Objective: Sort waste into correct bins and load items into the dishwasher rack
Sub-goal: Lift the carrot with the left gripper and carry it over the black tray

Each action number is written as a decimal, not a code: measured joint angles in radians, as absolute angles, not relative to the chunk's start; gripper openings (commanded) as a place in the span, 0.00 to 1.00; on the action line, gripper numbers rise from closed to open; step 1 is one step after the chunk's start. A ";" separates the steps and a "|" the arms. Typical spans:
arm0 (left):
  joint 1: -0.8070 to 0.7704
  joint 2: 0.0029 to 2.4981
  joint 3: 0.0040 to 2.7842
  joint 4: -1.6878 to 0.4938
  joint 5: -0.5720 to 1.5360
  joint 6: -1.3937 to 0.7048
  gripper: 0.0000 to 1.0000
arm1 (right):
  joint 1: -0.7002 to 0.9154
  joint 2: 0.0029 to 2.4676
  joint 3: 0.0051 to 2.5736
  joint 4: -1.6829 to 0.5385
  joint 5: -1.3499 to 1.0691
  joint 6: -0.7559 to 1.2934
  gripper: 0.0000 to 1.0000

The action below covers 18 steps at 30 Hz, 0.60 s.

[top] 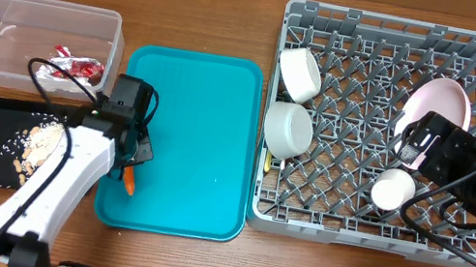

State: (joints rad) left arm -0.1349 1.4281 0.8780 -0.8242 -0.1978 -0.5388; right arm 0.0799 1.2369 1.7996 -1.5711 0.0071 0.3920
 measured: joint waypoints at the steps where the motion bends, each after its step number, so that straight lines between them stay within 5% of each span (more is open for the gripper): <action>1: -0.136 1.411 0.878 -0.832 -0.197 -0.539 0.04 | 0.080 1.237 1.800 -1.571 0.007 0.392 1.00; 18: -0.136 1.097 0.879 -0.975 -0.191 -0.520 0.04 | 0.080 1.237 1.800 -1.592 0.007 0.392 1.00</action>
